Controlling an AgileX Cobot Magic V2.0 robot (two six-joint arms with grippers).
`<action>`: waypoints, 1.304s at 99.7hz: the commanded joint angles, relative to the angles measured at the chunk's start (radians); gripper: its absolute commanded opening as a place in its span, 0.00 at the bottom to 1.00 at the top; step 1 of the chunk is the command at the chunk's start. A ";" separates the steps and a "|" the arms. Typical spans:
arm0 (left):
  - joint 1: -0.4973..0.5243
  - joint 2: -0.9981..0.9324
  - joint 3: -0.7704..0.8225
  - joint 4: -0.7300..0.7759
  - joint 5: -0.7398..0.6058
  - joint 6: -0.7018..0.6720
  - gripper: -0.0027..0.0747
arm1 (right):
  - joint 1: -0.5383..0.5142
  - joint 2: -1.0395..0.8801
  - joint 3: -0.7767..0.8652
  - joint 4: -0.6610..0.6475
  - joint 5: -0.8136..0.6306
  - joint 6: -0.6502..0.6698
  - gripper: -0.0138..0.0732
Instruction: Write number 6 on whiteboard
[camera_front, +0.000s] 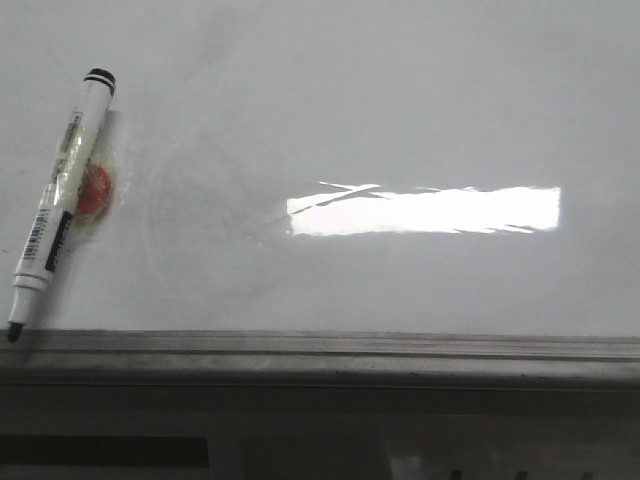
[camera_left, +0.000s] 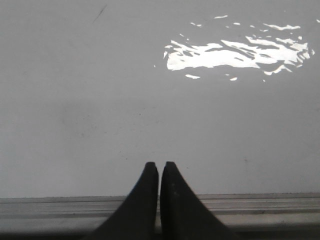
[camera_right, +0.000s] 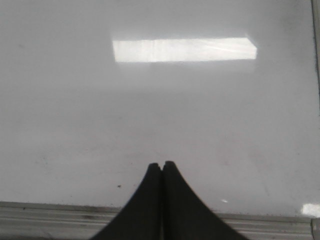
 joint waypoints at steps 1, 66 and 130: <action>-0.007 -0.030 0.023 -0.004 -0.068 -0.002 0.01 | 0.000 -0.017 0.015 -0.016 -0.019 -0.007 0.09; -0.007 -0.030 0.023 -0.001 -0.084 -0.002 0.01 | 0.000 -0.017 0.015 -0.016 -0.019 -0.007 0.09; -0.007 -0.030 0.023 -0.001 -0.084 -0.002 0.01 | 0.000 -0.017 0.015 -0.016 -0.019 -0.007 0.09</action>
